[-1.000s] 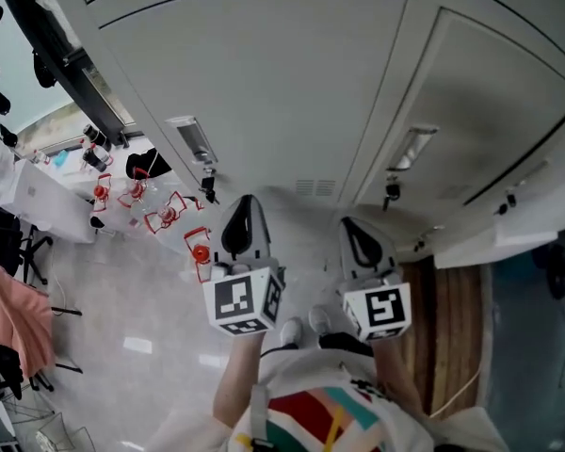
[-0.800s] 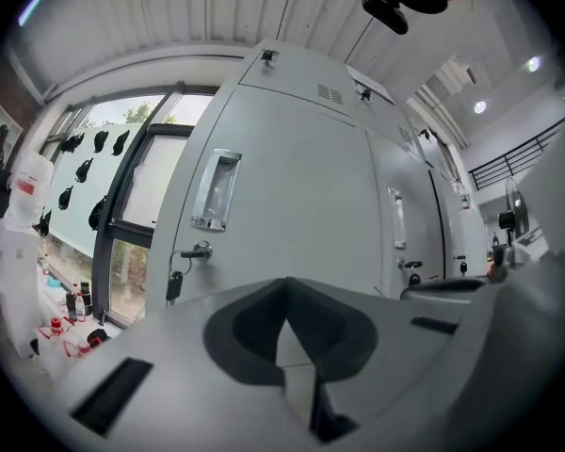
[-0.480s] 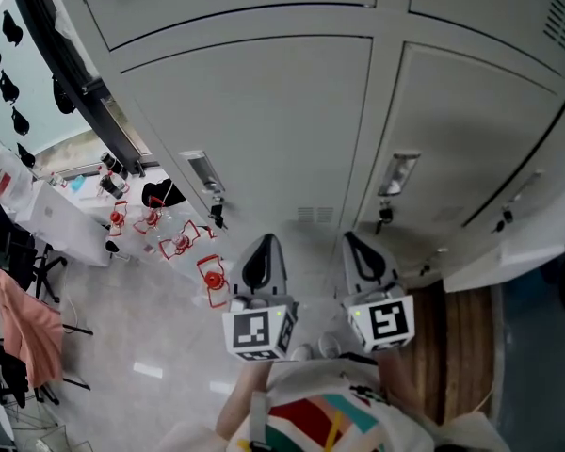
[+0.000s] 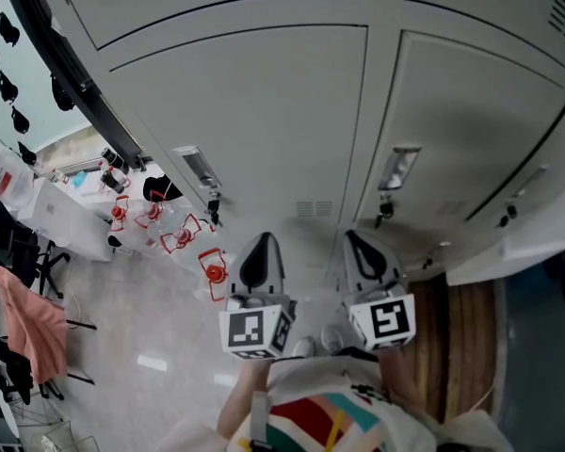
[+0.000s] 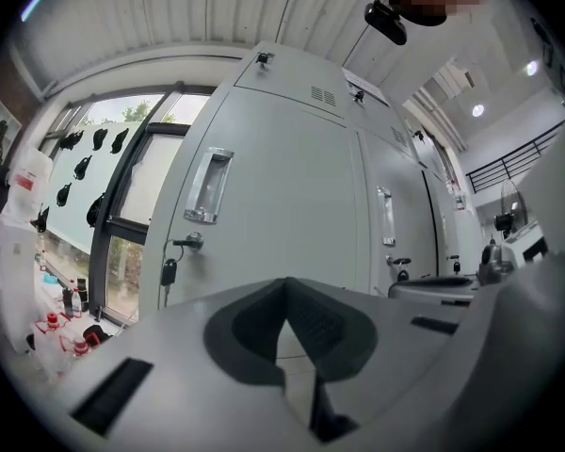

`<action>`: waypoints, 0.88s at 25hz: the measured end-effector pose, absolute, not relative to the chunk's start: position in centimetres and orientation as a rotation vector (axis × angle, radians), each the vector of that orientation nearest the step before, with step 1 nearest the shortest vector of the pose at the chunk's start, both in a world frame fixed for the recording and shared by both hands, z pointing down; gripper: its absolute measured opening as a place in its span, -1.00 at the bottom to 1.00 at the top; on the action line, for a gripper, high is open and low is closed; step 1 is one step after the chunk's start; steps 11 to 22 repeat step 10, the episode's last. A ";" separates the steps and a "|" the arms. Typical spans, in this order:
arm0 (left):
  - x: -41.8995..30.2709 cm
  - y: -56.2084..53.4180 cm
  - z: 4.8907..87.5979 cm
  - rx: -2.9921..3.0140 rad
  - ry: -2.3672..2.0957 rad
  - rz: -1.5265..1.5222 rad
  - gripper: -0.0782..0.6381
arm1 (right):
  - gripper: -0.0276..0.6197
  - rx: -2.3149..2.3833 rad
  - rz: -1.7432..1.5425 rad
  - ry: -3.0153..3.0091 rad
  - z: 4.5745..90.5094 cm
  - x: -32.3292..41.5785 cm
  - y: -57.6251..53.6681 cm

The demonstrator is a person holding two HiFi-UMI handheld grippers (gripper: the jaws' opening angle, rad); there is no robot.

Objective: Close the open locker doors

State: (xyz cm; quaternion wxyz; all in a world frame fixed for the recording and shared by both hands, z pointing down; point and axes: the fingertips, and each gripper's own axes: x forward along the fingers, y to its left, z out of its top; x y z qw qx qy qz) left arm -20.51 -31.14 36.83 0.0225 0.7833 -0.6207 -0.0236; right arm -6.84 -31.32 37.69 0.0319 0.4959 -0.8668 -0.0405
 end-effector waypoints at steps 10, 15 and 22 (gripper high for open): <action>-21.2 -31.0 38.8 2.308 -1.982 0.102 -0.77 | -0.90 1.497 -0.145 -2.704 37.6 -7.1 -31.0; -21.2 -31.0 38.8 2.308 -1.982 0.102 -0.77 | -0.90 1.497 -0.145 -2.704 37.6 -7.1 -31.0; -21.2 -31.0 38.8 2.308 -1.982 0.102 -0.77 | -0.90 1.497 -0.145 -2.704 37.6 -7.1 -31.0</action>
